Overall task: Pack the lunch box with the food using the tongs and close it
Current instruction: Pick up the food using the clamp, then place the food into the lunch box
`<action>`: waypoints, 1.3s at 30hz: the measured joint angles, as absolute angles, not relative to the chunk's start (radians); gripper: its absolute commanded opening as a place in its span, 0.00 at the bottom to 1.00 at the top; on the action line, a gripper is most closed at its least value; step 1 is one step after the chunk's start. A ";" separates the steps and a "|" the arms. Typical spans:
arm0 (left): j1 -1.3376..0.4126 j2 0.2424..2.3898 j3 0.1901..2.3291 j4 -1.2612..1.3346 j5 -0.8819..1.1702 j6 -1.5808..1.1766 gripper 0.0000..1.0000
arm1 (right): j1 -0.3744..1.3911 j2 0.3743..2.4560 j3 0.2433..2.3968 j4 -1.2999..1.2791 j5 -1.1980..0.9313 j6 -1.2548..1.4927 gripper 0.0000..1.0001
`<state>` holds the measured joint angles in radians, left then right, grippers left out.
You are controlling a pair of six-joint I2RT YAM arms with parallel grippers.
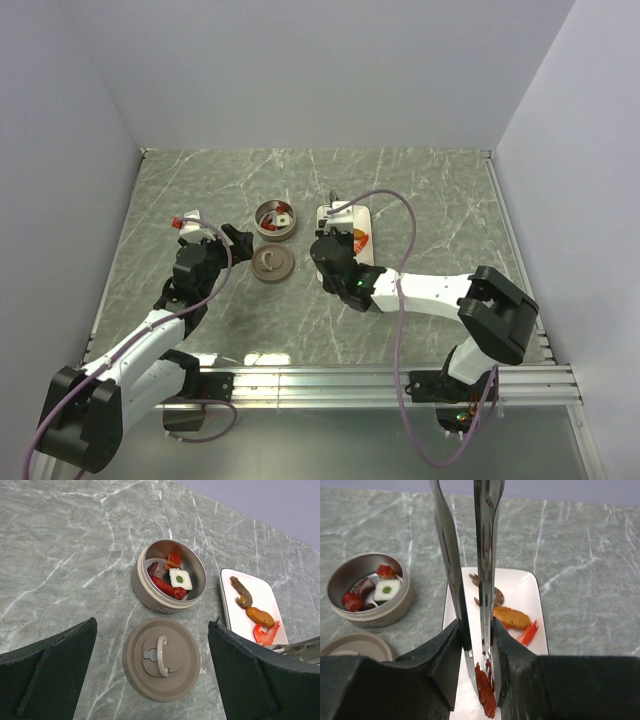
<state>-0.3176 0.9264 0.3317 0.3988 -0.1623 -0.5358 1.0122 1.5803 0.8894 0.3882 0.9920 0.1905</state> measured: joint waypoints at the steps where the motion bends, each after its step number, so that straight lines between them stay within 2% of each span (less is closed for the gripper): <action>1: -0.318 0.926 0.332 0.399 -0.163 -0.536 0.99 | 1.010 1.576 0.891 0.397 0.984 0.172 0.30; 11: -0.318 0.926 0.332 0.399 -0.163 -0.536 0.99 | 0.935 1.571 1.089 0.480 0.783 0.048 0.29; 21: -0.318 0.926 0.332 0.398 -0.173 -0.537 0.99 | 0.899 1.819 1.365 0.507 0.599 0.005 0.29; 39: -0.318 0.926 0.332 0.391 -0.199 -0.539 0.99 | 0.846 2.007 1.533 0.453 0.474 0.032 0.30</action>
